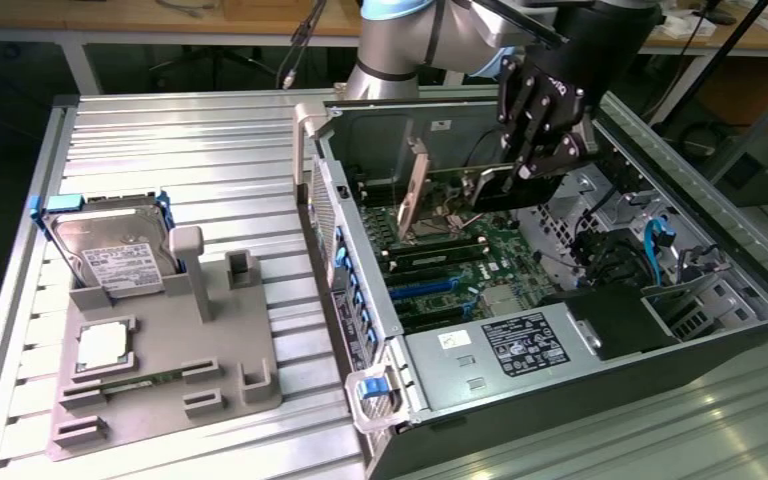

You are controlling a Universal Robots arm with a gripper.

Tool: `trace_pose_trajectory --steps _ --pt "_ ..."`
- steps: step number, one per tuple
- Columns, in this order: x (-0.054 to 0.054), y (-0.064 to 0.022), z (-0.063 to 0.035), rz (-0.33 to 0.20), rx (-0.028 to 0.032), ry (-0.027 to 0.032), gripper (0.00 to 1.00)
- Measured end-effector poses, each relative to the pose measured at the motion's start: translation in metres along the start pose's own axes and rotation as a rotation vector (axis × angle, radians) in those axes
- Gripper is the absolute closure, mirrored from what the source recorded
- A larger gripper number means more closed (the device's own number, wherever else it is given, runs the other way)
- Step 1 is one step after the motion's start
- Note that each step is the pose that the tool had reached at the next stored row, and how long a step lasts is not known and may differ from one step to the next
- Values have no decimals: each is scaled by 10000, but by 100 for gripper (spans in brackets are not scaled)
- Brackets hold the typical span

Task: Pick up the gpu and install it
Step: 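Insert the gpu into the slot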

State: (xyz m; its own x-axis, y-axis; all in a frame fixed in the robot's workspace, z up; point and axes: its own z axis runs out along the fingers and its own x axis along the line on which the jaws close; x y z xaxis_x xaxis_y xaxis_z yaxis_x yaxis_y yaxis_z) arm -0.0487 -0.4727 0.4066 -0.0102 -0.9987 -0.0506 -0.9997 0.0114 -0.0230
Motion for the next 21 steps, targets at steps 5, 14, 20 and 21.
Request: trace_pose_trajectory --steps 5,14,20,21 --pt "1 2 74 0 0 0 73" --pt "2 3 101 0 0 0 73" --pt "2 3 102 1 0 0 73" --pt "2 5 112 2 2 -6 73"
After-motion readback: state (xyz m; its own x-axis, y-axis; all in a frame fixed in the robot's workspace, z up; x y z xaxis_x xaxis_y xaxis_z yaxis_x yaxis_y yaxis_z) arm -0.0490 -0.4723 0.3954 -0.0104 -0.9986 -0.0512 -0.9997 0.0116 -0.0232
